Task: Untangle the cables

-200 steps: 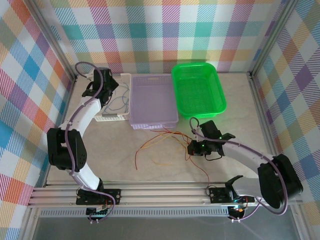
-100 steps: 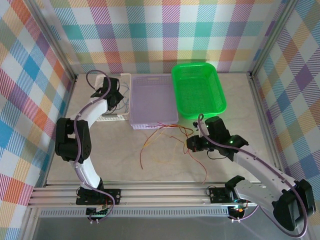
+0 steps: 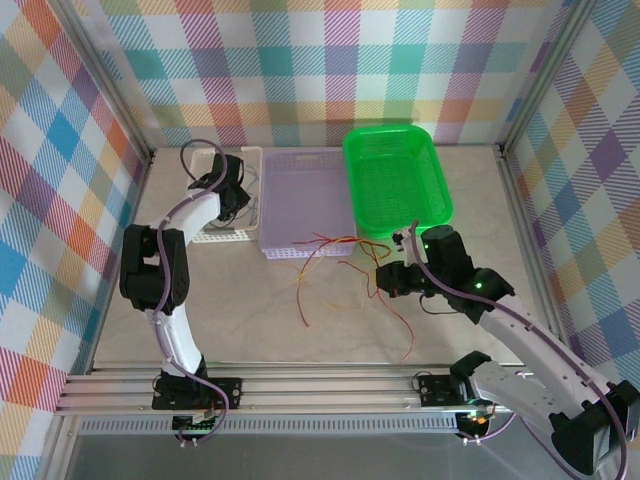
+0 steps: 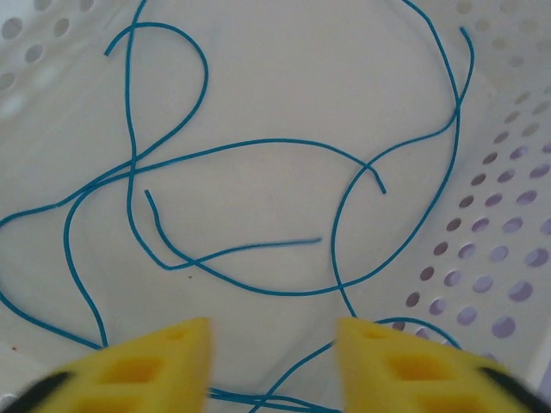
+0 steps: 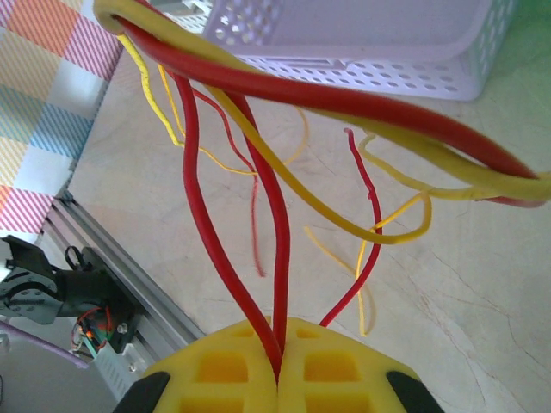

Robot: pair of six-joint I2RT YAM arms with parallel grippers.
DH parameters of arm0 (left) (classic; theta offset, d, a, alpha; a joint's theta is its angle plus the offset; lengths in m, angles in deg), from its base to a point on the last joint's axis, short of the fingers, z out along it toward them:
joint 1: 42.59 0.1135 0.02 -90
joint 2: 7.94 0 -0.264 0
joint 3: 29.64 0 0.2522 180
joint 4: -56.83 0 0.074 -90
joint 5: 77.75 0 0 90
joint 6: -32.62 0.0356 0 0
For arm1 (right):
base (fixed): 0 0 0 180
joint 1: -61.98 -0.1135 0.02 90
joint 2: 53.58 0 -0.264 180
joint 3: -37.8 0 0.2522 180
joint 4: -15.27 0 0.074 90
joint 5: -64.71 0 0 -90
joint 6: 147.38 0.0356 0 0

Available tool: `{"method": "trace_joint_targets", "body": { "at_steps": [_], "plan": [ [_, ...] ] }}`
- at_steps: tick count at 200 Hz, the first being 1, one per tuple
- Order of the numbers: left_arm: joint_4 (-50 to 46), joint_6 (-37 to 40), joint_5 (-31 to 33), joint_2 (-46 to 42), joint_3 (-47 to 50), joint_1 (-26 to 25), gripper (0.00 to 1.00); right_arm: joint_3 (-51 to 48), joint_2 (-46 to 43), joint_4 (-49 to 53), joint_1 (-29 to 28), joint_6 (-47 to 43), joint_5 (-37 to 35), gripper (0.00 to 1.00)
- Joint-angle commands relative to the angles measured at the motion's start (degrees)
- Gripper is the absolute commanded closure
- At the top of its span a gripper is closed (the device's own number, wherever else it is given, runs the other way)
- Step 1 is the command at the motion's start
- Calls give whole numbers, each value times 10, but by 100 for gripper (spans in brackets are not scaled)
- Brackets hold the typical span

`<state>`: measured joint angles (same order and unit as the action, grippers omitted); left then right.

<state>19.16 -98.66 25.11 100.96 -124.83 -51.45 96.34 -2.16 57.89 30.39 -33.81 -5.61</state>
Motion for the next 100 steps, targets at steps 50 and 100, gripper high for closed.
{"method": "trace_joint_targets", "body": {
  "at_steps": [50,100],
  "plan": [
    [-25,-29,-76,-145,-8,-2,11,33,1,-32,-4,16,58,100],
    [-19,-65,-161,-277,76,-4,0,34,3,-46,-4,24,76,100]
  ]
}}
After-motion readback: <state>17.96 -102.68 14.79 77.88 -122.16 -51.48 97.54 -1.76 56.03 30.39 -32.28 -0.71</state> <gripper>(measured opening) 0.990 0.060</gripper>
